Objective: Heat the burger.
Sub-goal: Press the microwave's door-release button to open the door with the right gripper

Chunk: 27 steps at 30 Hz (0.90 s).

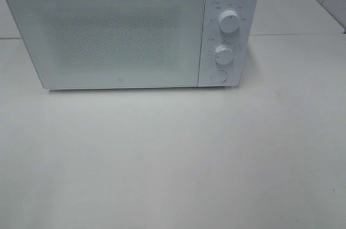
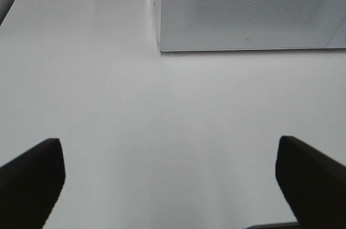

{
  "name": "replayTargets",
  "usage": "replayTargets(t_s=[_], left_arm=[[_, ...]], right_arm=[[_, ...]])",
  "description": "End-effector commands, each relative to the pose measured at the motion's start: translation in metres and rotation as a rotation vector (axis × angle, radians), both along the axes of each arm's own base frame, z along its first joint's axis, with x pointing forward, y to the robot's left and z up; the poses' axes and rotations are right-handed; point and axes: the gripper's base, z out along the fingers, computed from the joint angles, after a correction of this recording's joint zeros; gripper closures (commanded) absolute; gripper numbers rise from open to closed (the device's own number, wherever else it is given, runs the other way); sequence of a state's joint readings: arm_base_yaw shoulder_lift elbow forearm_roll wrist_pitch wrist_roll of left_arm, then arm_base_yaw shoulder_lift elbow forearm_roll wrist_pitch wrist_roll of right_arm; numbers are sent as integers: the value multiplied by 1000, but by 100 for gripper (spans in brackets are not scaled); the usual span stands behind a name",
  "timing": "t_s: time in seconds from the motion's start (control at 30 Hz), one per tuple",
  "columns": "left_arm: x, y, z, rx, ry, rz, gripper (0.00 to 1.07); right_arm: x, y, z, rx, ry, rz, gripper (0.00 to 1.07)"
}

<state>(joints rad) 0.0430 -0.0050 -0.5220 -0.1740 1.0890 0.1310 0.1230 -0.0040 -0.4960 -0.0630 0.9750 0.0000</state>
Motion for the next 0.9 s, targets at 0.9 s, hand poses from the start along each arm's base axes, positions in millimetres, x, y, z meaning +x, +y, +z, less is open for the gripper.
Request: replayTargets(t_s=[0.9], left_arm=[[0,0,1,-6,-17,2,9]], right_arm=[[70,10,43,6,-129,20,31]])
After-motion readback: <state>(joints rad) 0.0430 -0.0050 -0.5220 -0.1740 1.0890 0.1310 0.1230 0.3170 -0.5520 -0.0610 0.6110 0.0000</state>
